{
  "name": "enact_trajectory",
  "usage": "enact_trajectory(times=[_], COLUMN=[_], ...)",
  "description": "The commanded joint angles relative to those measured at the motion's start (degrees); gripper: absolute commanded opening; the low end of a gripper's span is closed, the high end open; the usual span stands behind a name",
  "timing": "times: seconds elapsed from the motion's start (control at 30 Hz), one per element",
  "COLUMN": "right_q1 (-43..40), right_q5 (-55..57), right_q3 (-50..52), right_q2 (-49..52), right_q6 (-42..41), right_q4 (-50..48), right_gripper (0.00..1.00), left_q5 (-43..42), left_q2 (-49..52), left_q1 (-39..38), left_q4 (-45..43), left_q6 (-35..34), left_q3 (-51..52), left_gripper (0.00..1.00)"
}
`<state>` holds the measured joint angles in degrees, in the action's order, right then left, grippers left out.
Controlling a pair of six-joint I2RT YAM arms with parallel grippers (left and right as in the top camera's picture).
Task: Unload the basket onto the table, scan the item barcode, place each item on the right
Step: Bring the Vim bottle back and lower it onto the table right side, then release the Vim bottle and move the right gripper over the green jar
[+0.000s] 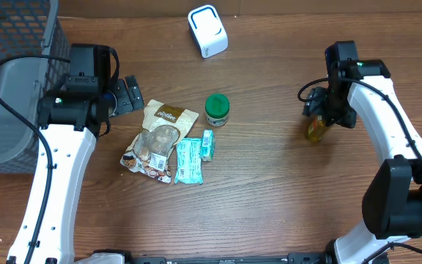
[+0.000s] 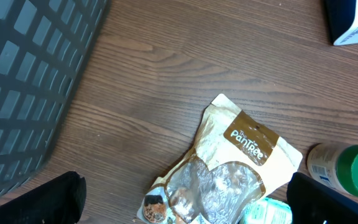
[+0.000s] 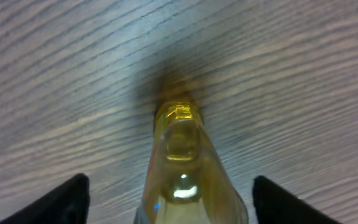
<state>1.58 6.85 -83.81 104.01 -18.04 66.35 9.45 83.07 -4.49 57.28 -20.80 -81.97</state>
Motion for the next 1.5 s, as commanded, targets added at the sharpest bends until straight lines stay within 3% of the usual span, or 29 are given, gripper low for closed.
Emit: enact_trajectory(times=[0.0,0.23,0.47,0.8,1.07,1.1,1.13,1.37,1.47], right_q1=[-0.1,-0.1,1.0,2.6,7.6,9.5,10.9,19.9,23.5], right_q5=[0.2,4.0,-6.8,-9.2,-13.4,-13.5,-13.7,-17.4,-12.8], right_q3=[0.2,-0.9,-0.9,-0.9,-0.8,-0.8,-0.8,-0.7,-0.7], right_q2=[-0.7,-0.7,-0.7,-0.7,-0.7,-0.7,-0.7,-0.1,0.2], right_q6=[-0.1,3.5,6.3,5.4,-5.1,-7.1,-7.5,-8.2,-9.8], right_q4=[-1.7,-13.2,-22.7,-22.4,-22.4,-22.5,-23.1,-30.4,-31.4], right_gripper=[0.91,0.95,0.92,0.91,0.90,0.96,1.00,1.00,1.00], left_q5=[-0.1,-0.1,-0.1,-0.1,-0.1,-0.1,-0.1,-0.1,-0.1], left_q2=[-0.2,-0.2,-0.2,-0.2,-0.2,-0.2,-0.2,-0.2,-0.2], left_q1=[0.0,0.0,0.0,0.0,0.0,0.0,0.0,0.0,0.0], left_q4=[-0.1,-0.1,-0.1,-0.1,-0.1,-0.1,-0.1,-0.1,-0.1], left_q6=[0.0,0.0,0.0,0.0,0.0,0.0,0.0,0.0,0.0], left_q3=[-0.7,-0.7,-0.7,-0.7,-0.7,-0.7,-0.7,-0.7,-0.7], left_gripper=[1.00,1.00,1.00,1.00,1.00,1.00,1.00,1.00,1.00])
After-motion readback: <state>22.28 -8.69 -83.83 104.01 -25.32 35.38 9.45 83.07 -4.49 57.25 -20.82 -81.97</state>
